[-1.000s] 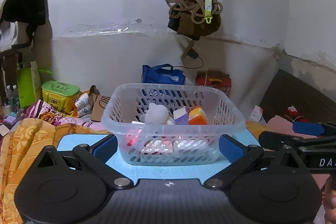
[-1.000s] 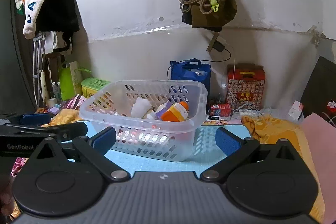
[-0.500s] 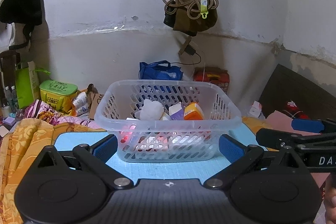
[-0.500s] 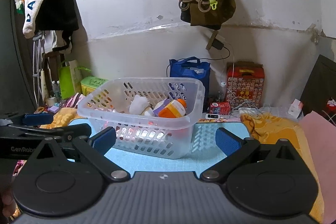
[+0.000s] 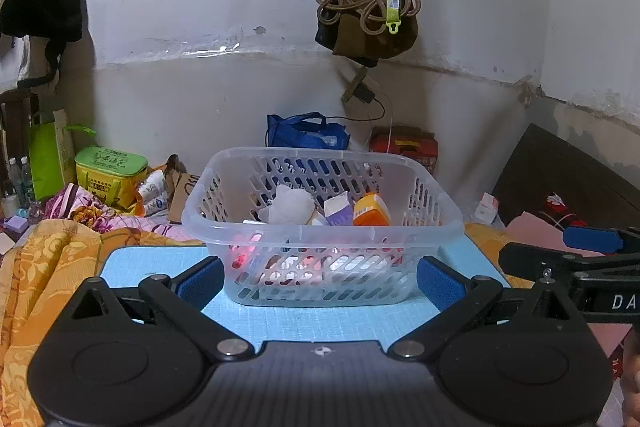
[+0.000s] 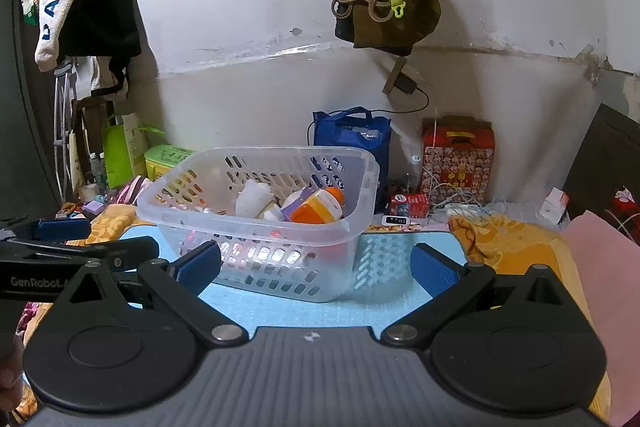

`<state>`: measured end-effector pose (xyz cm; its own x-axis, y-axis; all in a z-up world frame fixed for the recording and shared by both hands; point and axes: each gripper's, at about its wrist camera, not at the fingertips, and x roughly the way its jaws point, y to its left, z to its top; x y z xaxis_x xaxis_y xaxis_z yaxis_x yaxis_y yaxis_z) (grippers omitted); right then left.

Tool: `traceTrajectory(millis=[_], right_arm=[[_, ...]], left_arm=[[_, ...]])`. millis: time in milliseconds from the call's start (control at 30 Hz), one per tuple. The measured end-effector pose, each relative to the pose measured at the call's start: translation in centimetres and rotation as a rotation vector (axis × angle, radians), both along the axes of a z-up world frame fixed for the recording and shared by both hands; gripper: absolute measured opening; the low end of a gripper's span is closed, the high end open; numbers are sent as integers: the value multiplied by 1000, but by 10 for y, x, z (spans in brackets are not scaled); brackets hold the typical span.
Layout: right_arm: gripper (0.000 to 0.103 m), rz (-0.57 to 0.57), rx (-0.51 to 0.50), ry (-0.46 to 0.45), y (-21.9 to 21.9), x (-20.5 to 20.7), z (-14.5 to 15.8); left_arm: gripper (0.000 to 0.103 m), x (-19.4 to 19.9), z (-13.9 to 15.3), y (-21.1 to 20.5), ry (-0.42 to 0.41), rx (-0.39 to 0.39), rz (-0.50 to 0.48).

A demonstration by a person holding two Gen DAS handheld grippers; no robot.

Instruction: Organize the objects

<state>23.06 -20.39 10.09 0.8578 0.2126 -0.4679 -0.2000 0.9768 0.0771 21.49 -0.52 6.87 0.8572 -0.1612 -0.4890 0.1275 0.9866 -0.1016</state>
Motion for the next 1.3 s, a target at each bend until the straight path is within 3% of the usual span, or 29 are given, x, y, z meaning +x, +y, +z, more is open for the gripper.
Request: traceTrajectory(millis=[1300], right_arm=[[103, -4, 12, 8, -6, -2, -1]], left_arm=[[103, -1, -5, -1, 6, 2, -2]])
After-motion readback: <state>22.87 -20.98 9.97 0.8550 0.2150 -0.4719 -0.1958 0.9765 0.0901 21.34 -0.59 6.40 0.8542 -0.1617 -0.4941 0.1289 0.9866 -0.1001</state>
